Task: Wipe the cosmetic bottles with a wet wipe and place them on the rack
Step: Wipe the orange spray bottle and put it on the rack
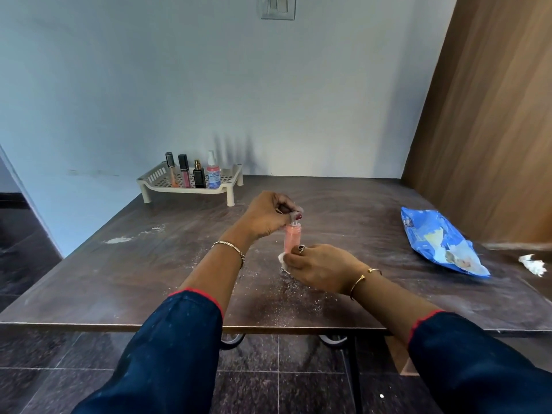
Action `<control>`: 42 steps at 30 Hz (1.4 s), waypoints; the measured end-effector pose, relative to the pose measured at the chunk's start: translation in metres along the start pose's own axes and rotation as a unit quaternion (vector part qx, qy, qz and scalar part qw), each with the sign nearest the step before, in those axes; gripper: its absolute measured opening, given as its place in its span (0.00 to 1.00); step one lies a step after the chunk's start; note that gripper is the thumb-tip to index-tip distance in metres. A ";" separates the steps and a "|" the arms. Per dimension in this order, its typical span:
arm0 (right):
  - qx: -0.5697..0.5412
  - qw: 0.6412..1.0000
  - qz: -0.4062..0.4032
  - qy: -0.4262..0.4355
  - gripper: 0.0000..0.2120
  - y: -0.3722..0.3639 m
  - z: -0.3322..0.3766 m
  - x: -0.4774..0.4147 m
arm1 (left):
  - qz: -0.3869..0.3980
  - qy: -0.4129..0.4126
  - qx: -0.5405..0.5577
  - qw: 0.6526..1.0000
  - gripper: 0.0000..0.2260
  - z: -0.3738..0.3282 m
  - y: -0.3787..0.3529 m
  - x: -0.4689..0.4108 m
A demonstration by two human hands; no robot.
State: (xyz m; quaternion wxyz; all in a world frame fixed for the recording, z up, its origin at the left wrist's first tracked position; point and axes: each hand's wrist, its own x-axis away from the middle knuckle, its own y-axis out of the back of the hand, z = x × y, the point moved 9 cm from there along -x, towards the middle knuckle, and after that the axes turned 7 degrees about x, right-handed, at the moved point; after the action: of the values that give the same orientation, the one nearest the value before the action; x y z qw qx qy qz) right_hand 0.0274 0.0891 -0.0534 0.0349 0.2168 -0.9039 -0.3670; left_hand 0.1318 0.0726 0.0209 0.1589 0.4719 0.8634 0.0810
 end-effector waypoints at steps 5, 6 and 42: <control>-0.119 0.962 -0.154 -0.192 0.07 0.034 -0.065 0.013 | -0.006 -0.005 -0.002 1.000 0.08 0.001 0.002 0.001; -0.118 0.956 -0.160 -0.216 0.09 0.034 -0.071 0.014 | -0.009 -0.006 -0.005 1.000 0.08 0.001 0.002 0.001; -0.640 0.434 -0.267 -0.575 0.07 -0.036 -0.071 0.032 | -0.037 0.007 0.052 0.998 0.06 0.015 0.016 0.010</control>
State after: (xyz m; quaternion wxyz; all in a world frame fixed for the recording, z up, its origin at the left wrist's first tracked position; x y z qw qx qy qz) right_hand 0.0274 0.0062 -0.0292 -0.4638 0.1019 -0.1193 -0.8719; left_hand 0.1441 0.0897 0.0094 0.1305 0.4470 0.8843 0.0335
